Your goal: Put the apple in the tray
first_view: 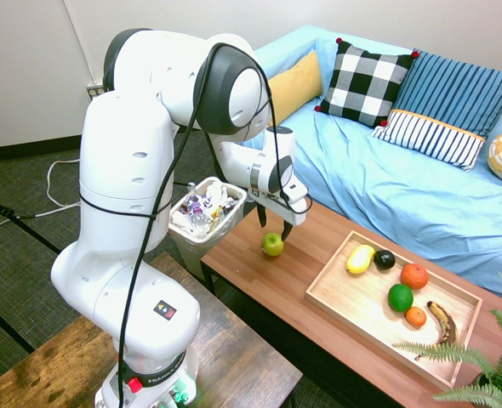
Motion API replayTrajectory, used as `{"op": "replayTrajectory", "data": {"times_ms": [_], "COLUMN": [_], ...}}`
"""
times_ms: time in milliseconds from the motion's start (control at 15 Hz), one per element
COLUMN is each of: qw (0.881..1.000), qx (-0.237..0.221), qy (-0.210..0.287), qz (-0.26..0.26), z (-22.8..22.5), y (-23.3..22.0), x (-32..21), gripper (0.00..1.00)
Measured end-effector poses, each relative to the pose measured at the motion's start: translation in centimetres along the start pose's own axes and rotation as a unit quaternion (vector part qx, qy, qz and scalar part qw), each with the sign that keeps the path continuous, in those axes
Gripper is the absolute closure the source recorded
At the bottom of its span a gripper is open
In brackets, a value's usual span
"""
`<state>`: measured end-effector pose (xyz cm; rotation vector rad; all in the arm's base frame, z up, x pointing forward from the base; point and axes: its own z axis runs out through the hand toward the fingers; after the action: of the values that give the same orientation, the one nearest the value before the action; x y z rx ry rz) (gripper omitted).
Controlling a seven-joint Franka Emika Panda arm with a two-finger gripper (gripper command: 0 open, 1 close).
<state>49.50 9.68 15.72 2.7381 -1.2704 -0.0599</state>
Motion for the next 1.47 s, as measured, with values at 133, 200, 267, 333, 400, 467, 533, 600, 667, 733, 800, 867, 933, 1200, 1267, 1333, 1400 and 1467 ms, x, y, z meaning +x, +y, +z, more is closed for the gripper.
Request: {"op": "replayTrajectory", "data": {"times_ms": [133,200,267,333,400,467,533,600,667,733,800,867,933,1200,1267,1333,1400,1467], "qw": [1.0,1.0,1.0,1.0,1.0,1.0,1.0,1.0,1.0,1.0,1.0,1.0,1.0,0.999,0.999,0.999,0.999,0.999], "qx": [-0.007,-0.01,-0.013,-0.014,-0.014,-0.016,-0.019,-0.021,-0.022,-0.023,-0.024,-0.025,-0.026,-0.031,-0.033,-0.034,-0.034,-0.035], "qy": [-0.001,-0.001,-0.001,0.0,0.003,0.006,0.007,0.008,0.009,0.009,0.01,0.01,0.011,0.011,0.01,0.009,0.009,0.009], "qz": [-0.006,-0.008,-0.011,-0.013,-0.013,-0.013,-0.013,-0.013,-0.013,-0.012,-0.012,-0.012,-0.011,-0.007,-0.007,-0.007,-0.007,-0.006], "z": [1.1,1.5,1.8,2.0,2.1,2.2,2.5,2.9,3.2,3.5,3.9,4.2,4.5,5.4,5.5,5.6,5.6,5.6], "y": [-0.4,-0.6,-0.8,-1.2,-1.4,-1.4,-1.5,-1.6,-1.7,-1.8,-1.9,-2.0,-2.1,-2.4,-2.3,-2.2,-2.2,-2.1], "x": [-0.4,-0.7,-1.0,-1.3,-1.3,-1.2,-1.3,-1.3,-1.3,-1.1,-1.0,-0.9,-0.7,-0.1,-0.1,-0.2,-0.1,0.0], "gripper": [0.0,0.0,0.0,0.0,0.0,0.0,0.0,0.0,0.0,0.0,0.0,0.0,0.0,1.0,1.0,1.0,1.0,1.0]}}
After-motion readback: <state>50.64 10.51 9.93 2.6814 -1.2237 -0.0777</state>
